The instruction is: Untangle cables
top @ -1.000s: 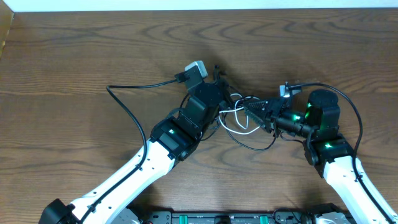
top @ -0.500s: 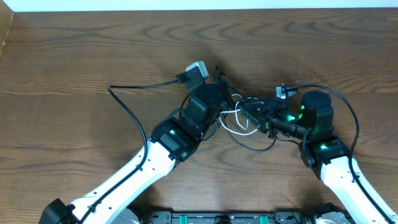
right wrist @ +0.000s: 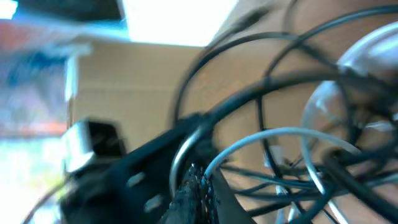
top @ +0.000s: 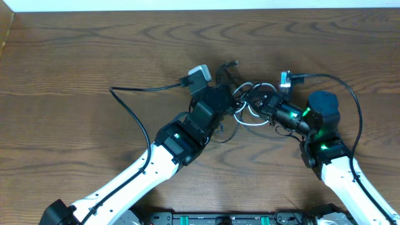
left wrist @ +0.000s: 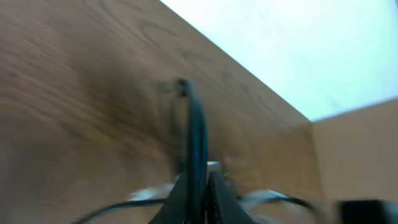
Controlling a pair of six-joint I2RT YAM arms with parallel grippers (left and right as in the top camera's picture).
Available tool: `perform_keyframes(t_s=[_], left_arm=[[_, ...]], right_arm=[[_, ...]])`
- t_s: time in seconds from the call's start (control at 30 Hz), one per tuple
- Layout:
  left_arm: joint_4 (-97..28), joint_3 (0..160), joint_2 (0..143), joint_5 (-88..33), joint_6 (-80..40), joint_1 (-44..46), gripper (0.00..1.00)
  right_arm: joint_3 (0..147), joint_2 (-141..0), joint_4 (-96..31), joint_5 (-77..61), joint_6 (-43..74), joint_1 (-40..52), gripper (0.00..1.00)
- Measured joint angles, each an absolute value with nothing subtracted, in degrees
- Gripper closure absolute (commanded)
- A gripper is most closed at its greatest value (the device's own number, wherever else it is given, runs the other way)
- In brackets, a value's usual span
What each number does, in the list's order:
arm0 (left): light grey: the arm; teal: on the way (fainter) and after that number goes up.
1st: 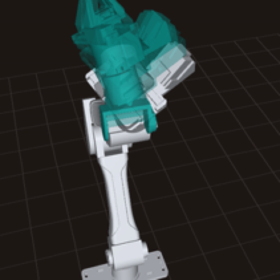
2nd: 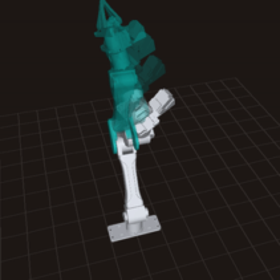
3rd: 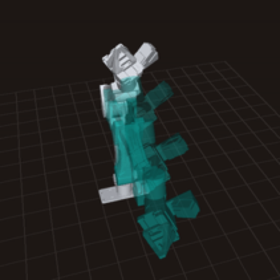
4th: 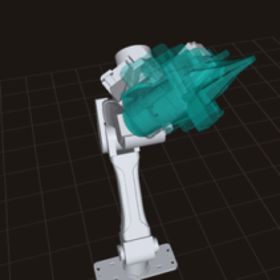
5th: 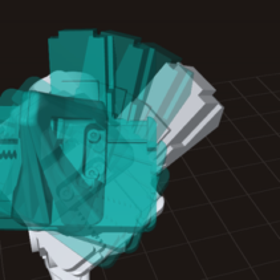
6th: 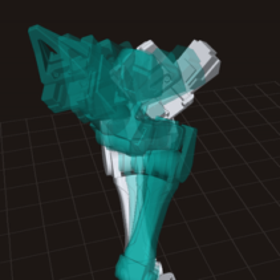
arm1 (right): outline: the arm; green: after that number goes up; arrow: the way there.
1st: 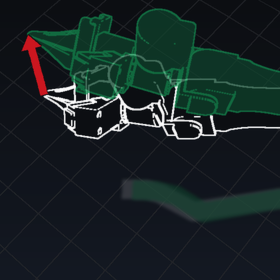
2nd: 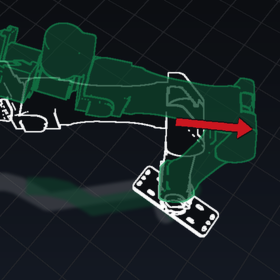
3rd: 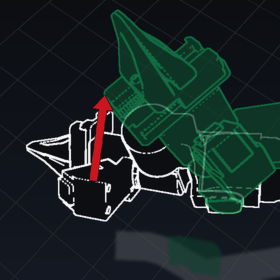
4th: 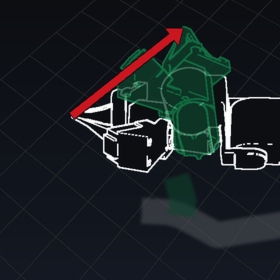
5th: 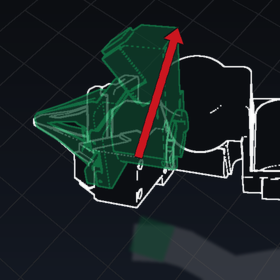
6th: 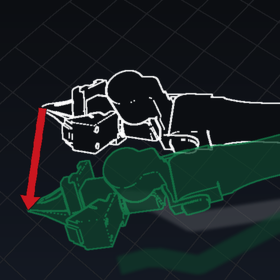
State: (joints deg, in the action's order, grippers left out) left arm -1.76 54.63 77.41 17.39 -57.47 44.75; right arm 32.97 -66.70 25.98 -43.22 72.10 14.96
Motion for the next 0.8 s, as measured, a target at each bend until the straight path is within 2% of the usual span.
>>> perform_keyframes(t_s=[0.17,0.27,0.43,0.63,0.73,0.77,0.8], left_arm=[[-3.42,54.63,77.38,23.53,-58.08,44.25,0.92],[-3.84,54.63,77.38,25.15,-58.15,42.72,0.92],[-4.12,54.63,77.38,25.96,-58.15,40.47,0.92],[-6.66,54.63,77.38,24.23,-58.06,40.16,0.92],[-6.87,54.63,77.38,20.32,-56.80,40.16,0.92],[-6.57,54.63,77.38,18.59,-56.47,40.16,0.92],[-6.22,54.63,77.38,16.99,-56.05,40.16,0.92]], right_arm=[[32.73,-67.11,47.83,-56.05,70.19,11.64,0.99],[32.99,-66.54,60.51,-65.25,74.41,9.17,0.99],[32.99,-66.54,61.78,-75.50,79.64,7.01,0.99],[32.99,-66.54,61.84,-78.24,79.48,0.47,0.98],[32.99,-66.54,61.28,-76.95,78.32,-5.21,0.86],[32.99,-66.54,60.49,-76.38,77.14,-7.14,0.73],[32.99,-66.54,60.05,-75.92,76.40,-8.16,0.68]])
